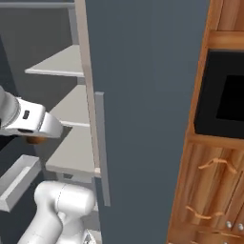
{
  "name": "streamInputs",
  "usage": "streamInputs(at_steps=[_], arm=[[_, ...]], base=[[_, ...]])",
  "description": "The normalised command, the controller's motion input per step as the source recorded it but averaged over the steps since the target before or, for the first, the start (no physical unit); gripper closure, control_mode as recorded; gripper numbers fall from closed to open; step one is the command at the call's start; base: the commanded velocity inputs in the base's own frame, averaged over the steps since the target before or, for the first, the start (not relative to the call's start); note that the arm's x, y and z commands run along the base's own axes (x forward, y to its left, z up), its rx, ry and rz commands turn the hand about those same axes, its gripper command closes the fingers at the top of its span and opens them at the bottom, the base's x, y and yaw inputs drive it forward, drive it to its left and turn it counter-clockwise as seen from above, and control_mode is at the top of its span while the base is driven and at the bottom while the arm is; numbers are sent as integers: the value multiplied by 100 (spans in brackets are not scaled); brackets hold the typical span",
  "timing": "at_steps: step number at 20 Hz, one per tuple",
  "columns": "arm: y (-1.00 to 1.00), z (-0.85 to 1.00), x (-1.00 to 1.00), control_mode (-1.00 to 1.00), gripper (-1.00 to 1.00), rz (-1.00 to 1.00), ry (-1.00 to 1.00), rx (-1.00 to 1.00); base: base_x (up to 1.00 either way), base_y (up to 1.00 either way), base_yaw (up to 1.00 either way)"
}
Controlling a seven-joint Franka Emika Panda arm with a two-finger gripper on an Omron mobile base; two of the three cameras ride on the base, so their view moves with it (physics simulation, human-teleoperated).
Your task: Take the kiwi, potato, and chicken drumstick from the freezer and place them in the bowl on the counter.
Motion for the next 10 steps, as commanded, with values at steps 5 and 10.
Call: streamInputs(at_steps=[5, 10], arm=[[0, 0, 0, 100, 100, 0, 0, 0], [0, 0, 0, 100, 100, 0, 0, 0]], base=[[-58, -81, 70], [-21, -5, 100]])
